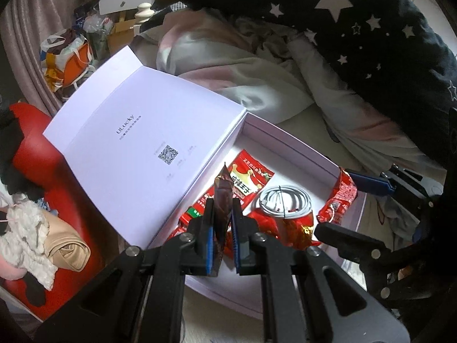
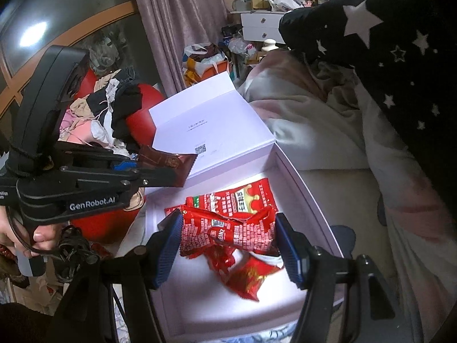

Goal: Organize objects
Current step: 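Lower and open both grippers to drop the chocolate bar and candy packet in the box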

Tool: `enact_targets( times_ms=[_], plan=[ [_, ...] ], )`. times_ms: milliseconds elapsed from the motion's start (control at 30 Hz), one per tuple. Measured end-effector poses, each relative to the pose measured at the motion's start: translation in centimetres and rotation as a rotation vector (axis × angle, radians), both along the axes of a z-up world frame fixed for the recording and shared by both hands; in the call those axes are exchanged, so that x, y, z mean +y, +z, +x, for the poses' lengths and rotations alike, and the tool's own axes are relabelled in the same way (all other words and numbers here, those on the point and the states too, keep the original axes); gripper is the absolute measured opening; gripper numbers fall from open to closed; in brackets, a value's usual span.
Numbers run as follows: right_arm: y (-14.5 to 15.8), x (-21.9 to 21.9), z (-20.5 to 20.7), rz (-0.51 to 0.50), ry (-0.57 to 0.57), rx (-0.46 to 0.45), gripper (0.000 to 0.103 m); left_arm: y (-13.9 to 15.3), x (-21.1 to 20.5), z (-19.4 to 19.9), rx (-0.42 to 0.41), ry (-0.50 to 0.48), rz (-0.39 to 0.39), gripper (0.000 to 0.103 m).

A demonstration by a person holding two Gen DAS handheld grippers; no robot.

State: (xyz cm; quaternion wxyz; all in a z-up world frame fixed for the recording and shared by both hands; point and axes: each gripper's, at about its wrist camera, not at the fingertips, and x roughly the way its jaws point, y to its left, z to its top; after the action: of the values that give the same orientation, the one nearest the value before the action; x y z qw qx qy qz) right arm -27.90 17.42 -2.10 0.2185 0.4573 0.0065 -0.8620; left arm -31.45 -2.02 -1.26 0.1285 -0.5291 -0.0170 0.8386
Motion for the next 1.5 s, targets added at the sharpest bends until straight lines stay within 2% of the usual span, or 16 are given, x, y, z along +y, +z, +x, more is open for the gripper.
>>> enact_targets(
  times_ms=[133, 400, 867, 1033, 1200, 1300, 1367, 1500],
  plan=[
    [-0.9, -0.3, -1.2, -0.009, 0.003, -0.025, 0.065, -1.2, -0.4, -1.2, -0.035, 0.015, 0.032, 0.010],
    [-3.1, 0.0, -3.0, -0.013, 0.006, -0.068, 0.065, -3.4, -0.6, -2.6, -0.068, 0.009, 0.028, 0.010],
    [-5.9, -0.8, -4.0, 0.047, 0.025, -0.102, 0.066, -6.1, -0.2, -3.3, -0.098, 0.006, 0.014, 0.010],
    [-7.1, -1.3, -4.1, 0.100, 0.031, -0.152, 0.067, -7.3, -0.2, -3.5, -0.167, 0.024, 0.011, 0.010],
    [-6.9, -1.5, -3.6, 0.126, 0.020, -0.145, 0.067, -6.7, -0.3, -2.9, -0.151, 0.035, -0.014, 0.013],
    [-6.3, -1.7, -3.3, 0.135, 0.018, -0.136, 0.067, -5.8, -0.4, -2.5, -0.135, 0.038, -0.023, 0.026],
    [-5.6, -1.7, -3.0, 0.133, 0.016, -0.126, 0.067, -5.0, -0.6, -2.2, -0.113, 0.044, -0.019, 0.040],
    [-4.2, -1.7, -2.4, 0.132, 0.008, -0.102, 0.067, -2.9, -1.0, -1.2, -0.065, 0.059, -0.033, 0.055]
  ],
)
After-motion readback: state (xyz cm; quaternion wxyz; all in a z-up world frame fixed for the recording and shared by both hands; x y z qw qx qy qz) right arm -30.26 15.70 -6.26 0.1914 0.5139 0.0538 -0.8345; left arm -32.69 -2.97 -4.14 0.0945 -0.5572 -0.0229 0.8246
